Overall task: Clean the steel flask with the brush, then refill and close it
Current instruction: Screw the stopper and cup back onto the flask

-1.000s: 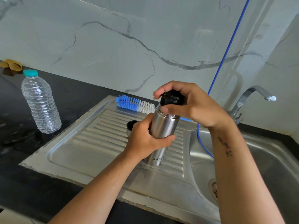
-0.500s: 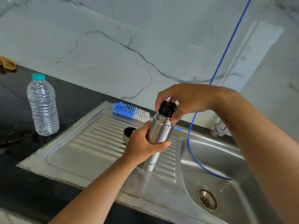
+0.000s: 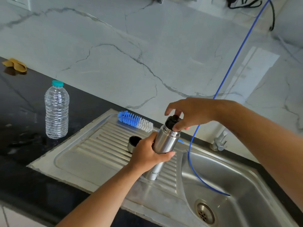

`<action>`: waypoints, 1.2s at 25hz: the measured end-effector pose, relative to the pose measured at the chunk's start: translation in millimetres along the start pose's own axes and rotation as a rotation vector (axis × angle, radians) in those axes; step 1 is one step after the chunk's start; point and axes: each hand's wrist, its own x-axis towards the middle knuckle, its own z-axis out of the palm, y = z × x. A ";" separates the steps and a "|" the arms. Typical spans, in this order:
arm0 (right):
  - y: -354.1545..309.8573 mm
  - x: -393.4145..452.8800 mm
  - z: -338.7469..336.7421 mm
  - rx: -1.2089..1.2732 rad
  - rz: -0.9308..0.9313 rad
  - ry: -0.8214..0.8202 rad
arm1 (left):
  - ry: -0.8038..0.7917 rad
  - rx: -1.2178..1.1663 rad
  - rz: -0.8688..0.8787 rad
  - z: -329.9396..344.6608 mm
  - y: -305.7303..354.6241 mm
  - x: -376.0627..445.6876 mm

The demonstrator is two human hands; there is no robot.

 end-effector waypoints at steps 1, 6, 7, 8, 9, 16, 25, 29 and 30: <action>1.1 -0.3 -0.6 -0.015 -0.011 0.000 | 0.002 0.001 -0.003 0.4 -0.5 0.2; -3.2 5.7 13.6 -0.023 0.141 -0.035 | 0.000 -0.004 -0.014 1.0 -2.0 0.7; -1.3 6.5 12.7 -0.088 0.105 -0.003 | -0.001 -0.009 -0.018 0.9 -2.0 0.4; 1.8 7.2 12.1 -0.181 0.038 0.042 | -0.006 -0.021 -0.022 1.2 -1.9 0.2; 3.7 6.9 13.1 -0.296 -0.038 0.083 | -0.016 -0.038 -0.027 1.5 -1.6 0.3; -6.9 9.2 48.3 -0.521 0.071 0.344 | 0.008 -0.049 -0.013 8.2 0.0 -1.3; -14.1 24.3 25.2 -0.253 0.176 0.063 | 0.012 -0.028 -0.001 6.6 0.7 -2.2; 7.3 22.0 31.0 -0.468 -0.289 0.249 | -0.015 -0.036 0.002 5.5 0.7 -1.3; 9.4 22.5 35.9 -0.496 -0.320 0.294 | -0.015 -0.035 0.003 5.1 0.6 -1.5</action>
